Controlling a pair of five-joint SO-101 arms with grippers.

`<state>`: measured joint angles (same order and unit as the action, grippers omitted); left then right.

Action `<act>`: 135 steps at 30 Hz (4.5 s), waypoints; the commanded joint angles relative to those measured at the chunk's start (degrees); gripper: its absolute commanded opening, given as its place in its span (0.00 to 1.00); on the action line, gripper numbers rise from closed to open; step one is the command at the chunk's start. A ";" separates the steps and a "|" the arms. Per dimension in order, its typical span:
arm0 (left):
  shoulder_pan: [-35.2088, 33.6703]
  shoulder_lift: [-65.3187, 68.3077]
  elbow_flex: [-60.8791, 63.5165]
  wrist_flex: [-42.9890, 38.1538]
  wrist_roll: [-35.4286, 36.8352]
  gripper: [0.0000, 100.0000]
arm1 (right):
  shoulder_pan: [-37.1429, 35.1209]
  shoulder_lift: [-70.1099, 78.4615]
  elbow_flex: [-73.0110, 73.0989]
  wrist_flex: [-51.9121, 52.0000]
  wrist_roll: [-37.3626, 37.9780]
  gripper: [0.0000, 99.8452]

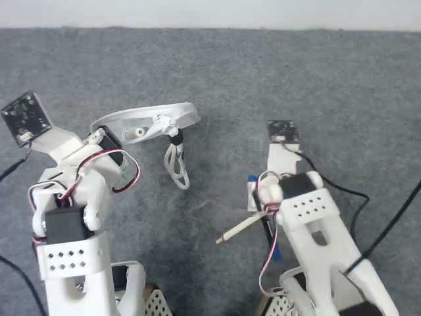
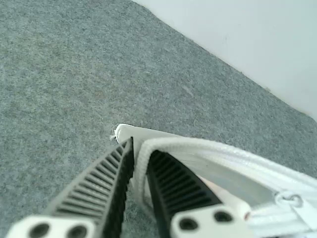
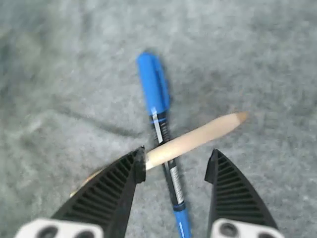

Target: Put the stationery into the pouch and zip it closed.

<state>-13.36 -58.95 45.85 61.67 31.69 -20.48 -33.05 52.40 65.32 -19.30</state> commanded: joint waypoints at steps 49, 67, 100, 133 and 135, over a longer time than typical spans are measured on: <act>-0.44 0.35 -0.13 -1.85 0.53 0.01 | 6.64 4.26 -14.59 4.09 -3.78 0.01; -0.44 0.35 -0.13 -1.85 0.53 0.01 | 4.26 -23.16 -14.59 11.03 -3.60 0.01; -0.26 0.35 -0.13 -1.85 0.70 0.01 | -13.58 -49.36 -14.51 -16.57 5.80 0.01; -0.35 0.35 -0.04 -1.85 0.70 0.01 | -28.62 -28.70 -14.51 -58.42 25.76 0.01; -0.35 0.35 -0.04 -1.85 0.70 0.01 | -28.88 -26.86 -14.51 -58.33 25.85 0.01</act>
<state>-13.36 -59.03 46.11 61.67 31.69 -48.62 -62.86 40.97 8.53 4.97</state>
